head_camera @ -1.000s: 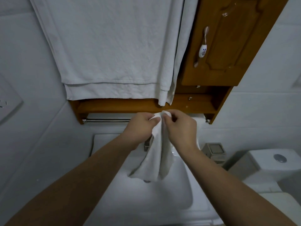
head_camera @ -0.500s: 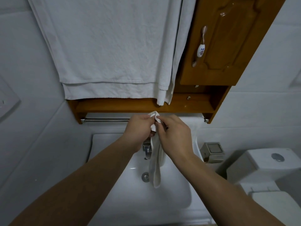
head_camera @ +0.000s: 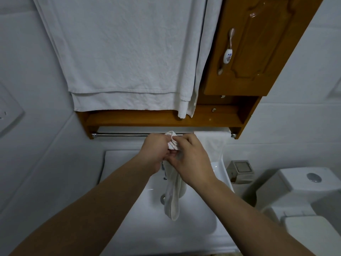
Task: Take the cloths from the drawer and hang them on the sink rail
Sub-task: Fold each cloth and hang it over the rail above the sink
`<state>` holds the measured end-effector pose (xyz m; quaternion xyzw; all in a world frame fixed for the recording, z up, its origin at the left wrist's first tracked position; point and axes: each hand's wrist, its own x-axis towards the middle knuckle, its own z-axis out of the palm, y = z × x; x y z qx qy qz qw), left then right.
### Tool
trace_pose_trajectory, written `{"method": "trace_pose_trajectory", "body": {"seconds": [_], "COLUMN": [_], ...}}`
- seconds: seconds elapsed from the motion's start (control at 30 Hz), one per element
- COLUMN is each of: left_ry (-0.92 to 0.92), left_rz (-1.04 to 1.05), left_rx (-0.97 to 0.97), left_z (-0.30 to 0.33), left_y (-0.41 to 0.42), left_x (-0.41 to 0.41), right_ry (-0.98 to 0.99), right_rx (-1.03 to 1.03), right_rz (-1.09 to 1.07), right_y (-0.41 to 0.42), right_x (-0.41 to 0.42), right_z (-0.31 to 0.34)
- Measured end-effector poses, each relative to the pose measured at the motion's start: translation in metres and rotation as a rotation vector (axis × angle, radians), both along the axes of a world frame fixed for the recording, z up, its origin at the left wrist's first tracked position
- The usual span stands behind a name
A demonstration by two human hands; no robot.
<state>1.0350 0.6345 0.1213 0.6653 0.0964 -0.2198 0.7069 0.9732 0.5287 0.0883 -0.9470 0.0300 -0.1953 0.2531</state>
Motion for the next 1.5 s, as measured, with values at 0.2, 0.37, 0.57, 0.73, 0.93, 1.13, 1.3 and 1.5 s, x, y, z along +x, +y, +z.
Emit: {"method": "trace_pose_trajectory", "body": {"seconds": [0.2, 0.37, 0.57, 0.73, 0.93, 1.13, 1.3, 1.5], "left_ry": [-0.122, -0.077, -0.149, -0.439, -0.472, -0.513, -0.494, -0.513], "left_rz": [-0.120, -0.191, -0.122, -0.146, -0.320, -0.494, -0.395, -0.444], "left_rx": [0.053, -0.035, 0.221, 0.406, 0.229, 0.298, 0.269, 0.240], "left_z": [0.000, 0.002, -0.004, -0.015, -0.019, -0.025, -0.026, -0.026], "left_y": [-0.003, 0.009, 0.020, 0.033, 0.029, 0.025, 0.028, 0.027], "left_x": [-0.007, -0.011, 0.000, -0.002, -0.016, -0.029, -0.027, -0.027], "right_ry": [-0.065, -0.049, 0.117, 0.167, 0.144, 0.088, 0.085, 0.072], "right_rx": [0.038, 0.261, 0.533, 0.706, 0.639, 0.640, 0.619, 0.708], "right_rz": [-0.066, 0.044, 0.175, 0.257, 0.279, 0.283, 0.278, 0.270], "right_y": [-0.010, -0.027, -0.063, -0.085, -0.090, -0.088, -0.094, -0.103], "right_x": [0.004, 0.002, -0.003, -0.007, -0.009, -0.009, -0.011, -0.014], "right_z": [0.001, 0.010, 0.025, 0.038, 0.048, 0.052, 0.054, 0.057]}}
